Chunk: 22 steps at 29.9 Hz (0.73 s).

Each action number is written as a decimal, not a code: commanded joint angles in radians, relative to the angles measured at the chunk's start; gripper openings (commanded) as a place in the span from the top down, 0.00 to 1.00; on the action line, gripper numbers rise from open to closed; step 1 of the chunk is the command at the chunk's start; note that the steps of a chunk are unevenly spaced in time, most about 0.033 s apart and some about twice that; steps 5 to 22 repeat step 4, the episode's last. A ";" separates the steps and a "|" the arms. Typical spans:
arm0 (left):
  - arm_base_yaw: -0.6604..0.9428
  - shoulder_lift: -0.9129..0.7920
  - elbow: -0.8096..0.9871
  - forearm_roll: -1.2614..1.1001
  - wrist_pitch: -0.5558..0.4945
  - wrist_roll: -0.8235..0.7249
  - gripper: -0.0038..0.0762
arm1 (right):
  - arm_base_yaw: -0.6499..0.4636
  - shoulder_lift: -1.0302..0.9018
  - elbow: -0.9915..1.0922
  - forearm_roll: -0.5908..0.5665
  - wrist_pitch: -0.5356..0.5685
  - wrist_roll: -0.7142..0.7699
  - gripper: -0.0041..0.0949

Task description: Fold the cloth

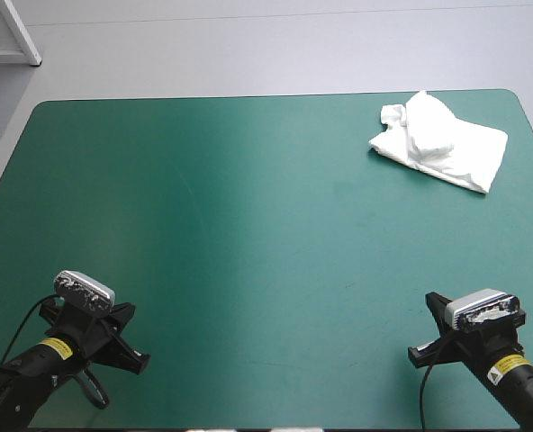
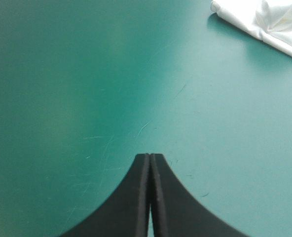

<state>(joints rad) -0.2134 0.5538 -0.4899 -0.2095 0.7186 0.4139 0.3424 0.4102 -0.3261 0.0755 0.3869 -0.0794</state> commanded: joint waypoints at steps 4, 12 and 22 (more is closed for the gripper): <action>-0.001 -0.110 -0.019 -0.027 -0.030 -0.002 0.93 | 0.000 -0.047 -0.012 0.000 0.046 0.001 0.98; -0.001 -0.110 -0.019 -0.027 -0.030 -0.002 0.93 | 0.000 -0.047 -0.012 0.000 0.046 0.001 0.98; -0.001 -0.110 -0.019 -0.027 -0.030 -0.002 0.93 | 0.000 -0.047 -0.012 0.000 0.046 0.001 0.98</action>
